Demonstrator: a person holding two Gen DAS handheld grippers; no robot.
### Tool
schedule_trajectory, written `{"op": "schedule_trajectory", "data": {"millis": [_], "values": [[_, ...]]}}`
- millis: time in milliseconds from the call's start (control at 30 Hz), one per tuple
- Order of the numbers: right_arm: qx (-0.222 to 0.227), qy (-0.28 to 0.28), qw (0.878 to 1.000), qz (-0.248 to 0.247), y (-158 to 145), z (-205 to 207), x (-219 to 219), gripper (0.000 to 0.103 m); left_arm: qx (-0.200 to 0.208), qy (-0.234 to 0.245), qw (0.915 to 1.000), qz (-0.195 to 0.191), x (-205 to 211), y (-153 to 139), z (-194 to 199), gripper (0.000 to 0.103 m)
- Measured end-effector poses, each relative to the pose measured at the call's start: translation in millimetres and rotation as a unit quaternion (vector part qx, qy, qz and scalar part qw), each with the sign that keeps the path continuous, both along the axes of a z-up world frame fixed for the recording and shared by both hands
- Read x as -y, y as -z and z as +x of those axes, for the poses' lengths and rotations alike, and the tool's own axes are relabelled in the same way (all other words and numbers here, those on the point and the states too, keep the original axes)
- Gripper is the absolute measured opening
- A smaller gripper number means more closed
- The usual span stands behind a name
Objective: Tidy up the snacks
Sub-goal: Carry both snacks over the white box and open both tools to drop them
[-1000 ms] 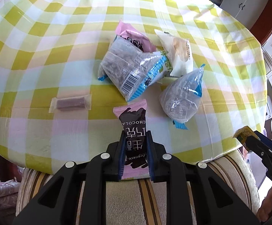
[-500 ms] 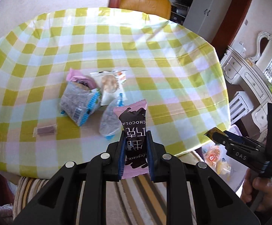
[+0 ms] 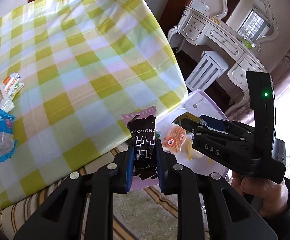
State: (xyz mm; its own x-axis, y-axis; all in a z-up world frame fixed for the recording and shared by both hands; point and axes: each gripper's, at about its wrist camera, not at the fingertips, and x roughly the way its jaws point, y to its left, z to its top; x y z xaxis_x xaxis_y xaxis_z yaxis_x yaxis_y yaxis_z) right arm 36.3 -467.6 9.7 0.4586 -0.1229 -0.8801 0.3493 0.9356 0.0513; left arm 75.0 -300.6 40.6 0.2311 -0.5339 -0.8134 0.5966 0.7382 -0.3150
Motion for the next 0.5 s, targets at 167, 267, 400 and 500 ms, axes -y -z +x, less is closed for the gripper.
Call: {"op": "schedule_trajectory", "data": {"millis": [167, 267, 400, 500], "values": [[-0.013, 0.037, 0.999, -0.008, 12, -13, 29, 0.046, -0.029, 0.034, 0.9990, 0.009, 38, 20, -1, 0.019], [-0.020, 0.056, 0.998, -0.011, 18, -18, 43, 0.046, -0.037, 0.046, 0.9982, 0.014, 50, 27, -3, 0.019], [-0.026, 0.075, 0.997, -0.015, 24, -24, 57, 0.046, -0.047, 0.059, 0.9970, 0.018, 62, 34, -5, 0.020], [-0.030, 0.085, 0.996, -0.016, 27, -26, 63, 0.046, -0.052, 0.066, 0.9963, 0.019, 67, 38, -6, 0.020]]}}
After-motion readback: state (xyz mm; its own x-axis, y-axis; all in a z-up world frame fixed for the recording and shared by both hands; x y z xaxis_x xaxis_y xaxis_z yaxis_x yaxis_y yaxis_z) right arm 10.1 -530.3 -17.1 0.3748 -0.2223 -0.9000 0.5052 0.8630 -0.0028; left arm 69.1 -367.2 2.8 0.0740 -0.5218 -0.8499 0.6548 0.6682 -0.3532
